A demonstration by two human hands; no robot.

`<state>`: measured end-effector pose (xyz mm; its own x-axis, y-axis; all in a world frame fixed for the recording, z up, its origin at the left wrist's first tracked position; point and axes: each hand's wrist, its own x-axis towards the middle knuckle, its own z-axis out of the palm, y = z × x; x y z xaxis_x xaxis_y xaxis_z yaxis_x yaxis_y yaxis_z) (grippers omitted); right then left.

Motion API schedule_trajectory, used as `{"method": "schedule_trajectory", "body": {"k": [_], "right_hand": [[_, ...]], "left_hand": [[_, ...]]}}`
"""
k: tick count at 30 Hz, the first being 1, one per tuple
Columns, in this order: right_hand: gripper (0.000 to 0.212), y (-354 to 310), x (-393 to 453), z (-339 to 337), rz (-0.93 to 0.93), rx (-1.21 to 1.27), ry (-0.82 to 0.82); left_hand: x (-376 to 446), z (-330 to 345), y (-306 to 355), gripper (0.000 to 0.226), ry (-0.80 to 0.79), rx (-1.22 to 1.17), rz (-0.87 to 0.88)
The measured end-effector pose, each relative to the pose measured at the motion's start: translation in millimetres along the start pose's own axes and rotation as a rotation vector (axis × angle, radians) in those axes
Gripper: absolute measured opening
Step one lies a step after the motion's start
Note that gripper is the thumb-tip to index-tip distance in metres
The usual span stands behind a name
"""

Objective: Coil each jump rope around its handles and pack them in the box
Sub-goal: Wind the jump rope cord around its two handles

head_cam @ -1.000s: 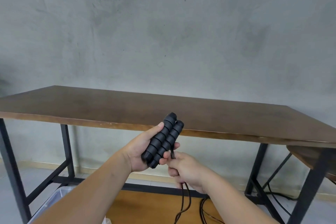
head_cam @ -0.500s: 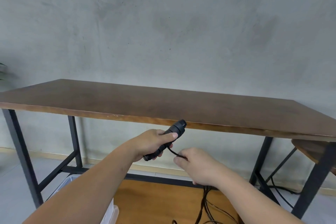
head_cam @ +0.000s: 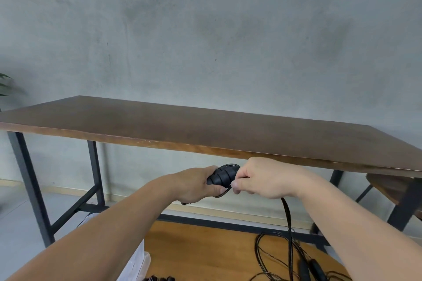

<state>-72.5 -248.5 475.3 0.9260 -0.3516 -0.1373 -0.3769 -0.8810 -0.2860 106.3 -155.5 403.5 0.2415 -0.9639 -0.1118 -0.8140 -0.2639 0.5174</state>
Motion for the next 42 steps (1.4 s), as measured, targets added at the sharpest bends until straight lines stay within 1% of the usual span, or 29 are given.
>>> {"method": "schedule_trajectory", "body": {"k": [4, 8, 10, 12, 14, 16, 18, 20, 22, 24, 27, 30, 31, 33, 35, 36, 37, 39, 40, 42], "right_hand": [[0.033, -0.8, 1.9, 1.1, 0.052, -0.070, -0.019], [0.026, 0.8, -4.0, -6.2, 0.085, -0.013, -0.042], [0.024, -1.5, -3.0, -2.5, 0.082, -0.086, -0.089], [0.023, -7.2, 0.7, 8.2, 0.064, -0.232, -0.114], [0.025, -15.9, 4.8, 22.7, 0.054, -0.325, -0.089], [0.025, -25.0, 6.1, 30.3, 0.025, -0.349, -0.046], [0.024, -30.2, 7.3, 26.0, -0.028, -0.365, -0.025], [0.023, -26.8, 11.8, 11.8, -0.108, -0.361, -0.027], [0.016, -14.4, 18.7, -5.1, -0.143, -0.212, -0.043], [0.014, 2.8, 26.4, -15.9, -0.153, 0.033, -0.073], [0.014, 33.2, 38.8, -11.2, -0.111, 0.429, -0.068], [0.015, 56.8, 50.9, 16.6, -0.035, 0.826, -0.023], [0.015, 60.7, 55.0, 27.6, -0.001, 0.969, 0.006], [0.029, 62.1, 59.8, 46.6, 0.060, 1.185, 0.040], [0.024, 58.0, 59.8, 63.4, 0.079, 1.303, 0.045], [0.022, 54.6, 58.9, 71.2, 0.089, 1.346, 0.049], [0.024, 50.2, 57.5, 79.5, 0.105, 1.381, 0.045], [0.033, 37.8, 53.7, 94.6, 0.149, 1.408, 0.048], [0.035, 30.1, 51.4, 100.5, 0.174, 1.407, 0.056], [0.039, 16.5, 48.1, 109.4, 0.198, 1.319, 0.085]], "left_hand": [[-1.7, 4.8, -4.6, 0.043, -0.003, 0.008, -0.030], [-6.1, 5.1, -8.3, 0.049, -0.057, 0.012, -0.042], [-5.1, 6.7, -7.5, 0.052, -0.060, 0.049, -0.066], [-3.3, 10.9, -3.3, 0.052, -0.048, 0.119, -0.109], [-2.8, 16.5, 2.5, 0.050, -0.044, 0.257, -0.149], [-5.1, 22.5, 11.2, 0.048, -0.032, 0.374, -0.148], [-9.5, 25.8, 21.5, 0.045, -0.013, 0.432, -0.119], [-17.5, 25.7, 31.3, 0.047, -0.025, 0.473, -0.072], [-25.6, 25.4, 36.9, 0.054, -0.040, 0.467, -0.017], [-33.5, 25.8, 39.7, 0.056, -0.047, 0.387, 0.038], [-42.7, 20.7, 43.5, 0.046, -0.053, 0.105, 0.119], [-43.6, 8.7, 40.0, 0.030, 0.072, -0.119, 0.188], [-42.6, 5.3, 36.6, 0.028, 0.106, -0.160, 0.198], [-39.7, 2.8, 29.2, 0.034, 0.131, -0.244, 0.184], [-36.8, 1.1, 22.2, 0.053, 0.150, -0.364, 0.127], [-35.0, -0.6, 18.9, 0.060, 0.162, -0.435, 0.097], [-33.6, -2.6, 17.4, 0.060, 0.175, -0.498, 0.076], [-30.1, -6.5, 16.6, 0.051, 0.221, -0.522, 0.034], [-27.5, -7.9, 17.4, 0.044, 0.259, -0.458, 0.013], [-21.5, -7.2, 17.7, 0.028, 0.334, -0.203, -0.012]]}}
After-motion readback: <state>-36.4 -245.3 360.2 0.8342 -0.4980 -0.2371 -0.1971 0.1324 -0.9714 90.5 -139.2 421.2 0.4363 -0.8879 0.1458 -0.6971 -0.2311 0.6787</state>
